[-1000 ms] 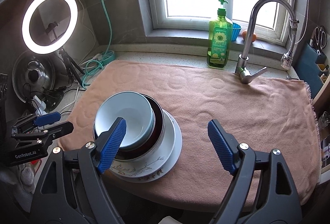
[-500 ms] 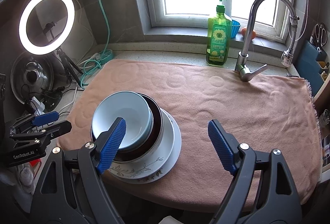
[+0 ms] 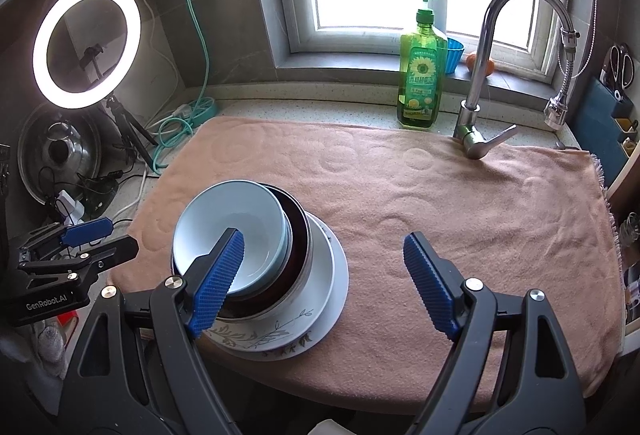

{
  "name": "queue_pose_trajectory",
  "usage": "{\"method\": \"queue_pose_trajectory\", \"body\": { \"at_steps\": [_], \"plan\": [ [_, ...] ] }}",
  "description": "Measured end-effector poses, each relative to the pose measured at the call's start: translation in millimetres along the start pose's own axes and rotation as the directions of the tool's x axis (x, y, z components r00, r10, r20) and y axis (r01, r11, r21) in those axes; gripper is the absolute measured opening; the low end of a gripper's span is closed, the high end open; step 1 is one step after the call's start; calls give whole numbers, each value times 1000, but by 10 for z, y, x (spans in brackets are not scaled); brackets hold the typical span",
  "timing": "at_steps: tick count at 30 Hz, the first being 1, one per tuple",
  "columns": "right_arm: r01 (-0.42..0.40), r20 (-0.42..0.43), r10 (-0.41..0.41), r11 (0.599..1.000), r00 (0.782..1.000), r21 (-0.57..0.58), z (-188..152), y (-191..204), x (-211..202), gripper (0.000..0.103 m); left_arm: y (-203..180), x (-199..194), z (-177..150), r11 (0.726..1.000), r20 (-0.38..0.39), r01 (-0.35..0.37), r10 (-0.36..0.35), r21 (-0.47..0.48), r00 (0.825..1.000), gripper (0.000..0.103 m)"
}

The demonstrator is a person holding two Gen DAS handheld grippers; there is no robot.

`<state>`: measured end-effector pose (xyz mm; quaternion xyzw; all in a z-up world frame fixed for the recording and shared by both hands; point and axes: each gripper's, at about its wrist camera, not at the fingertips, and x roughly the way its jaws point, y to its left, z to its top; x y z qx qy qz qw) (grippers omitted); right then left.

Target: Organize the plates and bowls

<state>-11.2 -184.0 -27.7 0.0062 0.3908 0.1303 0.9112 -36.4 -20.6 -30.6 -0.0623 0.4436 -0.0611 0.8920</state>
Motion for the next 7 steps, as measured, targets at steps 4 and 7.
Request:
{"method": "queue_pose_trajectory", "body": {
  "at_steps": [4,7],
  "plan": [
    [2,0,-2,1000,1000,6,1,-19,21,84,13,2,12,1000,8,-10,10,-6,1000,62],
    [3,-3,-3,1000,1000,10,1,-21,35,84,23,14,29,1000,5,-4,4,-2,1000,62]
  ]
}}
